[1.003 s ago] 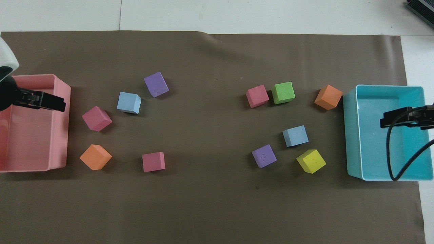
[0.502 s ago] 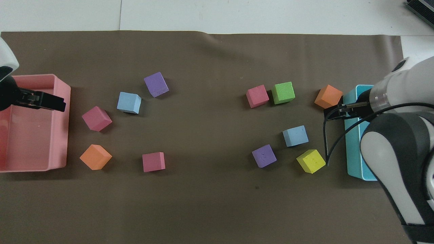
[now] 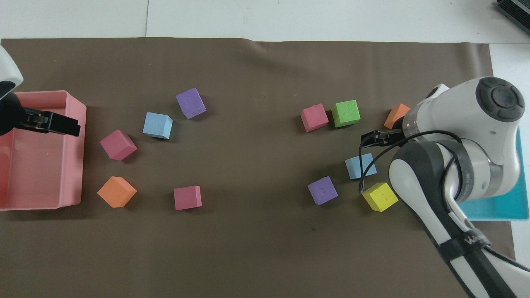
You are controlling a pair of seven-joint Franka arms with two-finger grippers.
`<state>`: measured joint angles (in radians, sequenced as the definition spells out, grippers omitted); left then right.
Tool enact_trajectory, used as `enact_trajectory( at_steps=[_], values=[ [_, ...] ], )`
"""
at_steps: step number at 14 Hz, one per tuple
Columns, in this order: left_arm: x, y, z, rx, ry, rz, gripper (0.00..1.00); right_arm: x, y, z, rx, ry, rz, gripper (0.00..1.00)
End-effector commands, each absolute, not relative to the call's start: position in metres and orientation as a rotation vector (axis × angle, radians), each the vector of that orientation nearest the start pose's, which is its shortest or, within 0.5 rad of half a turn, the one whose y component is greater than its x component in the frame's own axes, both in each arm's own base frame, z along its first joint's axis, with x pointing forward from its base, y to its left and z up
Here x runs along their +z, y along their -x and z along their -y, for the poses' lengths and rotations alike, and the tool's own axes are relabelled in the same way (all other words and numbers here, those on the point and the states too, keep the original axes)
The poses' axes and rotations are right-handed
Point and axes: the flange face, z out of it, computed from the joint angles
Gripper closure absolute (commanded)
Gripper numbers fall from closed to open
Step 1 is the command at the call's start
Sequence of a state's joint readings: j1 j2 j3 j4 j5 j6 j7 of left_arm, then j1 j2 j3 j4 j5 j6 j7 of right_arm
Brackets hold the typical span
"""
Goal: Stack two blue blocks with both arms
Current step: 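Reach the right gripper toward the blue cube near the purple cube, then close the right gripper on the blue cube and lift it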
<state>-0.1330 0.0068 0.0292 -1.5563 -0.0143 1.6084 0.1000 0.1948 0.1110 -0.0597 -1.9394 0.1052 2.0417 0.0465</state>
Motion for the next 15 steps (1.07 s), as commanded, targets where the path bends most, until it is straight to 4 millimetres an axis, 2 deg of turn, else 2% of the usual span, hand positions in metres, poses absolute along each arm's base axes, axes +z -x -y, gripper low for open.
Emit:
enact_trajectory(
  at_steps=[1,4,6,8,11,12,15],
  values=[
    [0.637,-0.554,0.055,-0.064,3.150,-0.325,0.00,0.393,-0.566,-0.086,0.062,3.013,-0.007,0.00],
    [0.637,-0.553,0.056,-0.064,3.150,-0.327,0.00,0.358,-0.558,-0.083,0.060,3.020,0.063,0.00],
    [0.637,-0.553,0.056,-0.064,3.150,-0.327,0.00,0.344,-0.557,-0.083,0.076,3.024,0.060,0.00],
    [0.637,-0.554,0.055,-0.064,3.150,-0.325,0.00,0.343,-0.556,-0.090,0.074,3.024,0.085,0.00],
    [0.637,-0.554,0.055,-0.064,3.150,-0.325,0.00,0.318,-0.556,-0.094,0.106,3.031,0.092,0.00],
    [0.638,-0.553,0.055,-0.066,3.150,-0.325,0.00,0.312,-0.552,-0.102,0.109,3.031,0.133,0.00],
    [0.637,-0.554,0.055,-0.064,3.150,-0.325,0.00,0.298,-0.542,-0.101,0.120,3.028,0.220,0.00]
  ],
)
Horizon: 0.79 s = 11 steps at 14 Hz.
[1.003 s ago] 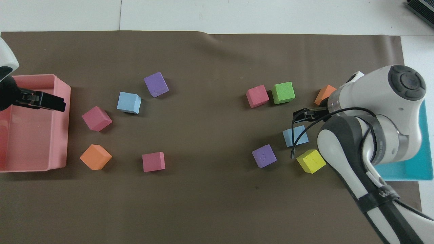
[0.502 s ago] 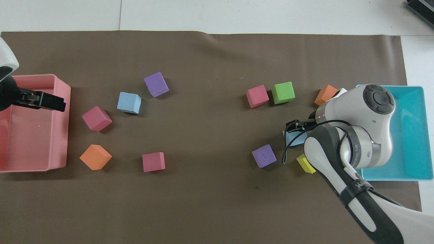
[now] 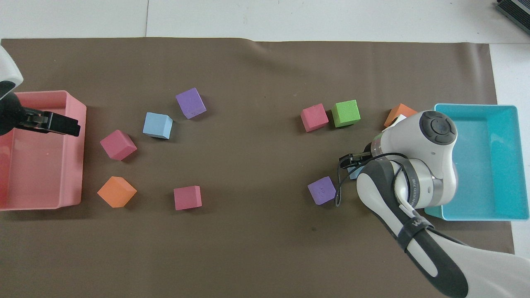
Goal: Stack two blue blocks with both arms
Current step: 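Close the right gripper on the blue cube and lift it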
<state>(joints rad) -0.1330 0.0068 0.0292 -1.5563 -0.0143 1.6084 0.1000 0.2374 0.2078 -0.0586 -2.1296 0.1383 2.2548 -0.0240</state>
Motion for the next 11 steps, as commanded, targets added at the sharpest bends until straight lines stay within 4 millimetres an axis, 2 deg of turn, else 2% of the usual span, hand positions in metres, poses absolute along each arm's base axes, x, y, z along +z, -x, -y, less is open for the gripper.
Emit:
enact_trajectory(
  at_steps=[1,4,5,6,7,9,11],
  values=[
    [0.638,-0.553,0.055,-0.066,3.150,-0.325,0.00,0.293,-0.540,-0.100,0.111,3.031,0.220,0.00],
    [0.637,-0.553,0.056,-0.064,3.150,-0.327,0.00,0.286,-0.539,-0.093,0.094,3.033,0.227,0.00],
    [0.637,-0.554,0.055,-0.064,3.150,-0.325,0.00,0.286,-0.539,-0.090,0.093,3.031,0.243,0.17],
    [0.637,-0.554,0.055,-0.064,3.150,-0.325,0.00,0.286,-0.539,-0.090,0.092,3.030,0.250,0.66],
    [0.637,-0.554,0.055,-0.064,3.150,-0.325,0.00,0.286,-0.539,-0.091,0.094,3.032,0.228,1.00],
    [0.637,-0.554,0.055,-0.064,3.150,-0.325,0.00,0.287,-0.545,-0.084,0.090,3.036,0.164,1.00],
    [0.637,-0.554,0.055,-0.064,3.150,-0.325,0.00,0.297,-0.551,-0.081,0.064,3.035,0.148,1.00]
  ],
)
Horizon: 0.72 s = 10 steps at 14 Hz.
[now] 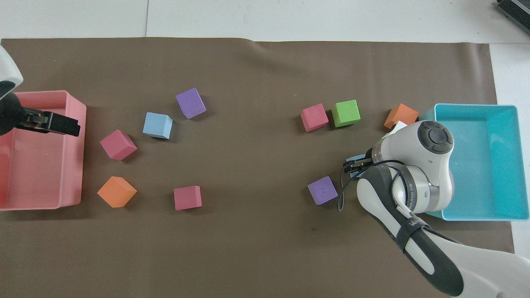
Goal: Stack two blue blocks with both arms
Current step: 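Close the right gripper on the blue cube and lift it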
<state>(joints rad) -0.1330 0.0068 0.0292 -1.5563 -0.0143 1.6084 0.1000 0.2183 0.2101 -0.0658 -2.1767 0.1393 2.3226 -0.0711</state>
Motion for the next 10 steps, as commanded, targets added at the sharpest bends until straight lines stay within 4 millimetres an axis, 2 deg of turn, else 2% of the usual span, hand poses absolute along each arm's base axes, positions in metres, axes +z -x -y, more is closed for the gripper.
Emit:
enact_trajectory(
  at_steps=[1,3,7,9,10],
  values=[
    [0.638,-0.553,0.055,-0.066,3.150,-0.325,0.00,0.309,-0.555,-0.081,0.042,3.032,0.142,1.00],
    [0.637,-0.554,0.055,-0.064,3.150,-0.325,0.00,0.335,-0.557,-0.082,0.029,3.024,0.144,1.00],
    [0.638,-0.553,0.055,-0.066,3.150,-0.325,0.00,0.402,-0.568,-0.087,0.078,3.018,0.155,1.00],
    [0.637,-0.554,0.055,-0.064,3.150,-0.325,0.00,0.410,-0.573,-0.097,0.084,3.030,0.104,1.00],
    [0.637,-0.554,0.055,-0.064,3.150,-0.325,0.00,0.413,-0.573,-0.113,0.071,3.046,0.098,1.00]
  ],
)
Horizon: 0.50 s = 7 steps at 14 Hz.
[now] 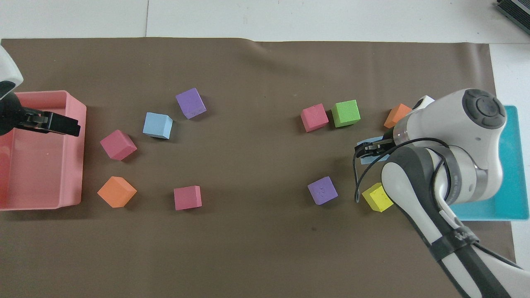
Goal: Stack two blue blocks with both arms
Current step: 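Close the right gripper on the blue cube and lift it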
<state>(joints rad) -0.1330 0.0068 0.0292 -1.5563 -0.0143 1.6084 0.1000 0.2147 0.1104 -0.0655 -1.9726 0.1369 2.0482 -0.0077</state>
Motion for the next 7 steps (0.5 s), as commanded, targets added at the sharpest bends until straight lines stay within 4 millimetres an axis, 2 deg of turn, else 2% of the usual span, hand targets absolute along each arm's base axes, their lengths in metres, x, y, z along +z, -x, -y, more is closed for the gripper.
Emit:
enact_trajectory(
  at_steps=[1,5,7],
  values=[
    [0.637,-0.553,0.056,-0.064,3.150,-0.327,0.00,0.418,-0.574,-0.132,0.058,3.057,0.084,1.00],
    [0.637,-0.554,0.055,-0.064,3.150,-0.325,0.00,0.421,-0.587,-0.214,0.029,3.055,0.008,1.00],
    [0.637,-0.554,0.055,-0.064,3.150,-0.325,0.00,0.410,-0.581,-0.261,0.046,3.050,0.009,1.00]
  ],
)
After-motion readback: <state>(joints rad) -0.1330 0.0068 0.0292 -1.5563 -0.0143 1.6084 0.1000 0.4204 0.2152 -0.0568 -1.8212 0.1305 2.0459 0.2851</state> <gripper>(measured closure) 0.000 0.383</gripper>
